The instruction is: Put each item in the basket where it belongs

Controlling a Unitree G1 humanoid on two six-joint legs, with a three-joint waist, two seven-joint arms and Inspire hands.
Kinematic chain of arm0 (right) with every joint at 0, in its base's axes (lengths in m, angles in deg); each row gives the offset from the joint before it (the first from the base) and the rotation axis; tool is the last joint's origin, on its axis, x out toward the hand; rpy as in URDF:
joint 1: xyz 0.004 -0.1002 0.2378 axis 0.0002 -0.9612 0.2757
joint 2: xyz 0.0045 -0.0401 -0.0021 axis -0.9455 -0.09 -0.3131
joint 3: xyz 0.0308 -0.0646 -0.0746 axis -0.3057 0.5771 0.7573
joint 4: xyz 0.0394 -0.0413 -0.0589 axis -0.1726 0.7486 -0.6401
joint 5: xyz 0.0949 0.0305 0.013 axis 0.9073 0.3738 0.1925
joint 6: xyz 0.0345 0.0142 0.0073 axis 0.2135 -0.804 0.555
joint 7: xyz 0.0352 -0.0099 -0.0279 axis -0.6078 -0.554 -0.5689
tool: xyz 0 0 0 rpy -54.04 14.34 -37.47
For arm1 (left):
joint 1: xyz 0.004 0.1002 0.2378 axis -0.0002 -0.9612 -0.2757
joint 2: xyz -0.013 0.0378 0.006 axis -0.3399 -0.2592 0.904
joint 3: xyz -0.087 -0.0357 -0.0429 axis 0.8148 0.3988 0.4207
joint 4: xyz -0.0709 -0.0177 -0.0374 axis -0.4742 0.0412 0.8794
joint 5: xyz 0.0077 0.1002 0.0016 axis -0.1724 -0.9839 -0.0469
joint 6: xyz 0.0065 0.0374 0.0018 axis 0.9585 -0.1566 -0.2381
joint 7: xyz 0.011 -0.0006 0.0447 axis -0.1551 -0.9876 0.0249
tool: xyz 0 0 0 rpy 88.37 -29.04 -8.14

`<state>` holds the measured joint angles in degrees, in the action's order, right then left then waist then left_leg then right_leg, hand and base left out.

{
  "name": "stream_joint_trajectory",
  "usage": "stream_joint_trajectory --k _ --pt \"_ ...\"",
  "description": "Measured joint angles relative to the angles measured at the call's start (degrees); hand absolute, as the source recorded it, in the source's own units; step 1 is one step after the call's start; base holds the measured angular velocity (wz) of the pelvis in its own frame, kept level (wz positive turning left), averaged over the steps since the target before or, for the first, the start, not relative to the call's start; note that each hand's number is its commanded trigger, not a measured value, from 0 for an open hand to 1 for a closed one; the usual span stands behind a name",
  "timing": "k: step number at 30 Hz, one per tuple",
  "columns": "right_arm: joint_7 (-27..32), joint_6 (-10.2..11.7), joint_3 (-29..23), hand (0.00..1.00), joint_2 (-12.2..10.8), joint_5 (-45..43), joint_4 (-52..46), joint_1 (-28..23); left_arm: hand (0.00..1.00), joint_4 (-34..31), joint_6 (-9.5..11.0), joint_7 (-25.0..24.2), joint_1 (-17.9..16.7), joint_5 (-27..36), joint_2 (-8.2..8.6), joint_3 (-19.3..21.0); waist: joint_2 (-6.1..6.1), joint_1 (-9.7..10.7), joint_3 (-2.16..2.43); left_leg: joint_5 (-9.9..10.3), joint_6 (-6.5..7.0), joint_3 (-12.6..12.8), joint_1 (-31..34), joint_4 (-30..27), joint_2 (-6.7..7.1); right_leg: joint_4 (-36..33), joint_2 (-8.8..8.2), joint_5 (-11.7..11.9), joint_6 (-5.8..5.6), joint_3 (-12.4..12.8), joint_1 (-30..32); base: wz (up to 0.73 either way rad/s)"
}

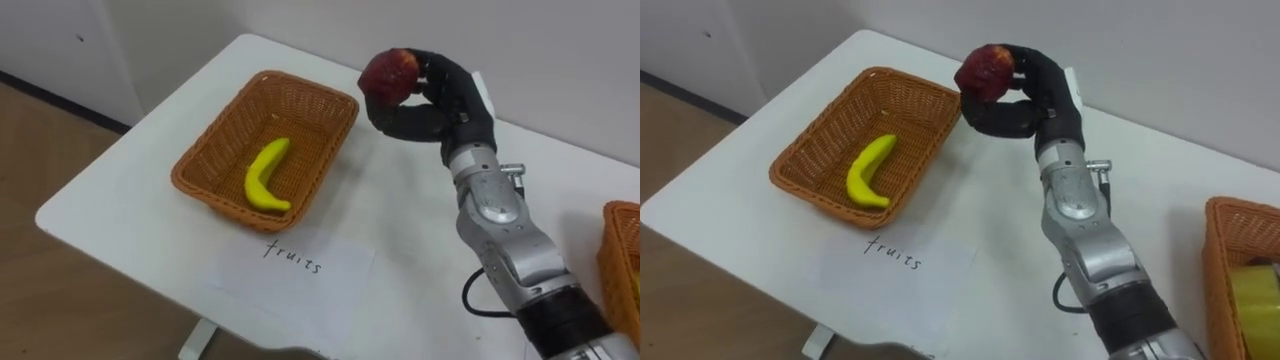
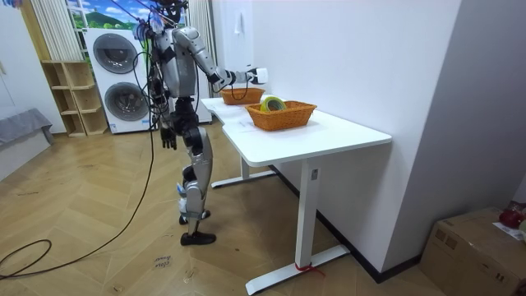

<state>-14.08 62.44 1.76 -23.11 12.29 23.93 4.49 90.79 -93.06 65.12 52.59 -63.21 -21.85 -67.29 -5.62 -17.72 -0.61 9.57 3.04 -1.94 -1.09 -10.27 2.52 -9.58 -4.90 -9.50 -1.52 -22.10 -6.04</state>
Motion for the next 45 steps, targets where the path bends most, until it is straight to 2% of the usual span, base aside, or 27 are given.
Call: stream_joint_trajectory --k 3,7,11,20,27,33,45 --pt "-0.38 -1.05 0.55 1.00 -0.83 0.08 -0.03 0.00 0.00 0.03 -0.25 -0.05 -0.03 -0.18 0.25 0.00 -0.26 -0.60 0.13 0.00 0.00 -0.02 0.00 0.06 0.04 0.04 0.02 -0.01 -0.01 0.15 0.01 0.00" --pt "-0.60 -1.07 1.74 1.00 -1.26 0.05 -0.01 0.00 0.00 0.05 -0.24 -0.11 0.03 -0.16 0.40 -0.18 -0.42 -1.24 0.24 0.00 0.00 -0.10 -0.10 0.05 0.06 0.11 0.04 -0.01 -0.01 0.12 -0.16 0.01" --pt "-1.83 -1.07 2.49 1.00 -1.98 0.03 0.06 0.00 0.00 0.05 -0.24 -0.94 0.01 -0.15 0.36 -0.48 -0.58 -1.43 0.07 0.00 0.00 -0.63 -0.31 -0.02 0.23 0.96 0.13 0.03 -0.08 0.01 -0.92 0.06" --pt "-2.44 -1.10 4.67 1.00 -2.10 -2.43 0.47 0.00 0.00 0.06 -0.24 -2.54 -0.20 -0.56 0.36 -0.60 -0.75 -1.67 0.00 0.01 -0.01 -1.40 -0.18 -0.12 0.30 0.96 0.13 0.02 -0.09 -0.63 -1.15 0.04" --pt "-3.96 -1.10 6.88 1.00 -2.17 -2.91 0.48 -0.01 0.00 0.06 -0.23 -4.03 -0.18 -0.56 0.17 -0.56 -0.70 -3.06 -0.06 0.01 -0.01 -1.38 -0.11 -0.01 0.28 0.94 0.10 0.02 -0.09 -0.80 -0.90 0.00" --pt "-4.97 -1.10 6.97 1.00 -2.39 -3.18 0.48 -0.01 0.00 0.05 -0.20 -4.06 -0.12 -0.59 -0.24 -0.55 -1.25 -3.35 -0.37 0.01 -0.01 -1.49 -0.10 0.00 0.28 0.94 0.06 0.02 -0.10 -1.54 -1.05 0.01" --pt "-6.65 -1.10 6.97 1.00 -2.47 -3.18 1.08 -0.01 0.00 -0.04 0.25 -3.97 -0.01 -0.62 -0.96 -0.58 -1.31 -3.29 -0.43 0.01 -0.01 -1.40 -0.16 -0.06 0.29 0.93 0.06 0.02 -0.10 -1.60 -1.18 0.00"
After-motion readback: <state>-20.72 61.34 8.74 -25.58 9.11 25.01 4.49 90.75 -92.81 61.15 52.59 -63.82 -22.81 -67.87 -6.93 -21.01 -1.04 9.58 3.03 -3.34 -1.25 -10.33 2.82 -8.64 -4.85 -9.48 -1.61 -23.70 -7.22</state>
